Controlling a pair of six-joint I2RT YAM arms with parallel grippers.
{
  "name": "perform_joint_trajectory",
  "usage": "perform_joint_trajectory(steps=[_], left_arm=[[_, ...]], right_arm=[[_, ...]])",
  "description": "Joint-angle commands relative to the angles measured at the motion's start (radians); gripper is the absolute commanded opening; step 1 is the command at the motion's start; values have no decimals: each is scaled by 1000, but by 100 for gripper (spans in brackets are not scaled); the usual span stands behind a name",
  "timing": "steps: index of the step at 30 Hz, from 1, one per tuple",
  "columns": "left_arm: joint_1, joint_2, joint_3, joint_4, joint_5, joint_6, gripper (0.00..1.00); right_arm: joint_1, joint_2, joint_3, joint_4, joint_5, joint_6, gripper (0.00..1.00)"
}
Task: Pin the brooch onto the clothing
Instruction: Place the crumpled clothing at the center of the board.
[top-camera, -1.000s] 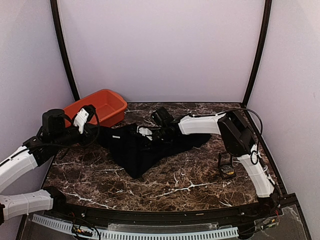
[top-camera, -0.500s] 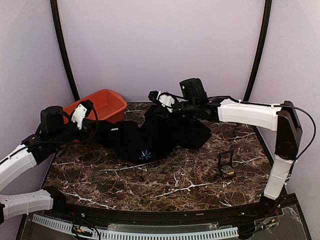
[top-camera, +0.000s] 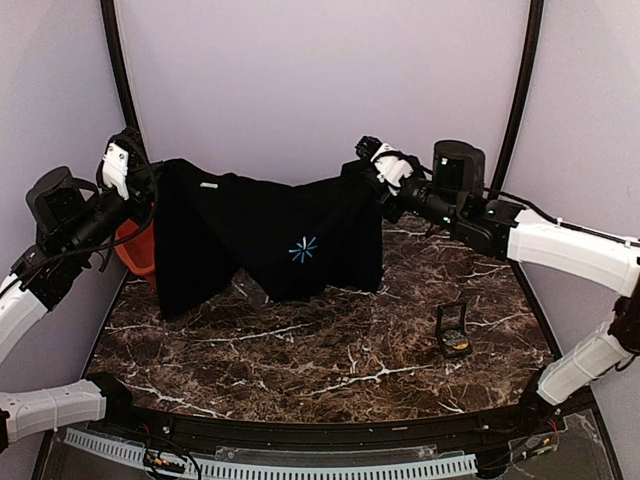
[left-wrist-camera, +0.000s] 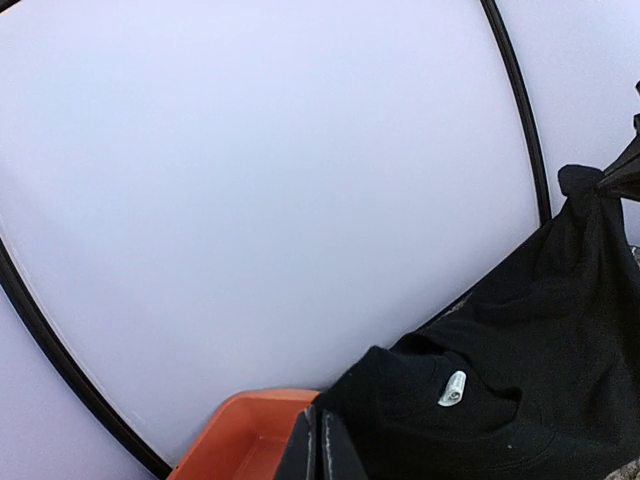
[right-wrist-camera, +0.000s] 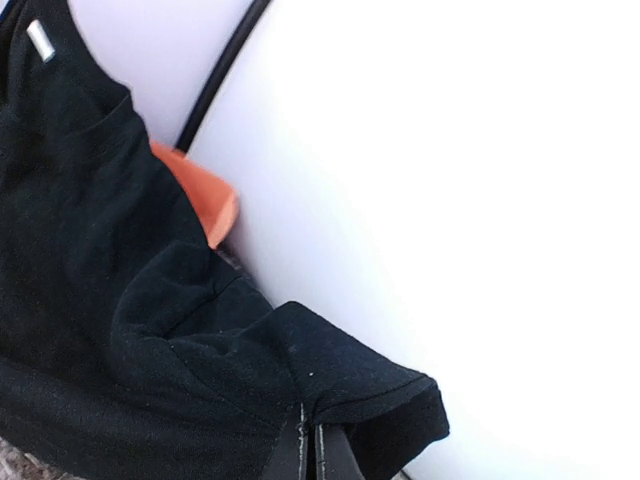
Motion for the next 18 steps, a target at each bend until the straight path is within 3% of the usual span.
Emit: perform_joint_trajectory(steps=[1, 5, 9, 13, 15, 18], left_arm=[[1, -18, 53, 82, 90, 25, 1], [1, -44, 58, 86, 153, 9, 1], [1, -57, 42, -42, 247, -14, 1], [1, -103, -69, -197, 262, -42, 1], [1, -115, -112, -288, 223, -52, 1], [1, -110, -149, -430, 108, -53, 1]], right_arm=[[-9, -154, -88, 172, 100, 23, 0], [-9, -230, -161, 104, 29, 72, 0], [-8, -236, -242, -48, -161, 117, 0], [2, -245, -384, -117, -334, 165, 0], [43, -228, -420, -178, -312, 140, 0], [88, -121, -346, -329, -258, 117, 1]])
